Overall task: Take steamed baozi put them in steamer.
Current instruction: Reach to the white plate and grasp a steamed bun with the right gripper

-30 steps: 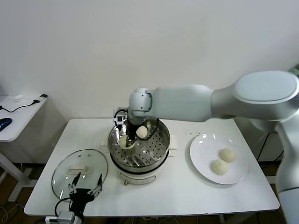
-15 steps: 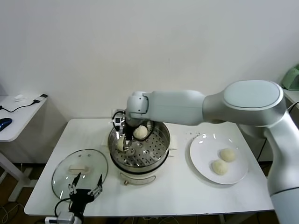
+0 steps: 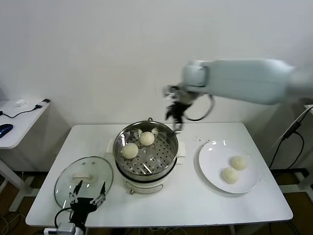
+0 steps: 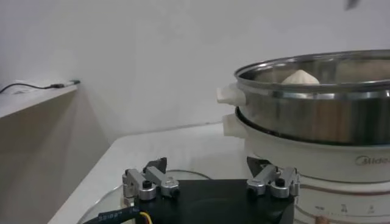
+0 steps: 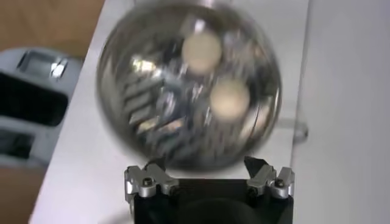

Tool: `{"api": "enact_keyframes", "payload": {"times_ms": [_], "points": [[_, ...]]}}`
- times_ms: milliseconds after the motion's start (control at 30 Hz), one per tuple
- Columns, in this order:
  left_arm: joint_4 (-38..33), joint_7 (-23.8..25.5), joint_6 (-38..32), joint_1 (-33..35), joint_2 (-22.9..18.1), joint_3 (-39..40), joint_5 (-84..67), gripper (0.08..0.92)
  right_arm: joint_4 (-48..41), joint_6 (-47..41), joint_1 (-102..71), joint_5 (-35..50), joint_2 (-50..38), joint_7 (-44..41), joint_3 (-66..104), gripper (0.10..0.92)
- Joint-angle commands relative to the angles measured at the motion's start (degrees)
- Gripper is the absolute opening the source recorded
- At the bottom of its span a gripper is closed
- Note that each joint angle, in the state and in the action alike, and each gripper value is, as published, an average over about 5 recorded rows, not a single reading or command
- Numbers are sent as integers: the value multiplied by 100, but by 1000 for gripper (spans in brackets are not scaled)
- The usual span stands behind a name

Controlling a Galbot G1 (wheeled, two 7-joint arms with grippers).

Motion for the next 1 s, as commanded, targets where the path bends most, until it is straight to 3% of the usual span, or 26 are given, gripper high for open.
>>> {"api": "enact_keyframes", "payload": {"times_ms": [33,533,1000], "points": [[-12,-3,18,7,-10,-52,-20,823,794,349,-93,-1630,-2234,-236,-1045,823],[95,-8,8,23,-141,-41,73,823,-146,-65,-3400,-2811,-2677,394,1507,823],[189,-14,1,21,-160,-53,112,823,-903,-162,-4302,-3044,-2028,591,2378,823]]}}
